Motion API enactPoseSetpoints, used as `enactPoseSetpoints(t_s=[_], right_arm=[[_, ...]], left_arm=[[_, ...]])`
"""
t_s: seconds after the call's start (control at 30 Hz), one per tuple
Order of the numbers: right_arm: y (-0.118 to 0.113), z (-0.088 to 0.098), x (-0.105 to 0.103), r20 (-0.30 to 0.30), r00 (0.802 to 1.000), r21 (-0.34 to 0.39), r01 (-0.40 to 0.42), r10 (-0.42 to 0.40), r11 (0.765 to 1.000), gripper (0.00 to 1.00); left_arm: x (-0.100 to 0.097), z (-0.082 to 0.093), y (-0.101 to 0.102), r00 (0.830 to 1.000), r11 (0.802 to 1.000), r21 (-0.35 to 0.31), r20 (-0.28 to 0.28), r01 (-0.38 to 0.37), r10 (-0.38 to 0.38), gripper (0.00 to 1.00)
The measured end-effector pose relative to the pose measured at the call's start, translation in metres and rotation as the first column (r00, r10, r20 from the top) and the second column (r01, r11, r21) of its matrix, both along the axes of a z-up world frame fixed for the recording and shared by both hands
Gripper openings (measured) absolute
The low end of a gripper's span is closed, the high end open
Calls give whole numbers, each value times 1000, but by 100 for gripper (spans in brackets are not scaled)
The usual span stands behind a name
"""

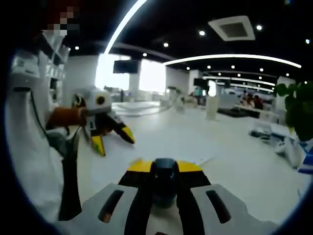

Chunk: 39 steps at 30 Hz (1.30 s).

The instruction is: Pick up the paper insert the paper into the punch align the paper edges press the punch to punch holes

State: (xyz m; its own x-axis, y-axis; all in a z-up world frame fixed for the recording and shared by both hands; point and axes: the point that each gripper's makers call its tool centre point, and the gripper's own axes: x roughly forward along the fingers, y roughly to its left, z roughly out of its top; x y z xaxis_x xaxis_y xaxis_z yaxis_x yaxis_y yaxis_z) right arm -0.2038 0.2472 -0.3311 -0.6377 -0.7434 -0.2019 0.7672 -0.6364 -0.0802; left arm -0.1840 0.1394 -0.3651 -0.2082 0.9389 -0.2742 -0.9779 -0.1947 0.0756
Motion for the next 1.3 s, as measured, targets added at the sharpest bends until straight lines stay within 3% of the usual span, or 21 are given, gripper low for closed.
enactPoseSetpoints(t_s=[0.2,0.27,0.57,1.1,1.3], right_arm=[[-1,-1,0,-8,1000,12,-5,5,1000,19],[0,-2,0,-38,999,48,-11,13,999,19],[1,-3,1,-18,1000,26,-4,5,1000,19],[0,-4,-3,-23,1000,25,9,-9,1000,19],[4,-7,-12,-5,999,23,54,-54,998,19]], left_arm=[[-6,-3,0,1000,1000,-14,1,-24,24,45],[-8,-2,-1,999,999,-12,-18,-31,30,42],[-13,-6,-2,995,998,-17,72,-62,63,44],[-13,-5,-6,996,998,-19,71,-57,58,43],[-10,-5,-5,997,998,-26,61,-52,53,40]])
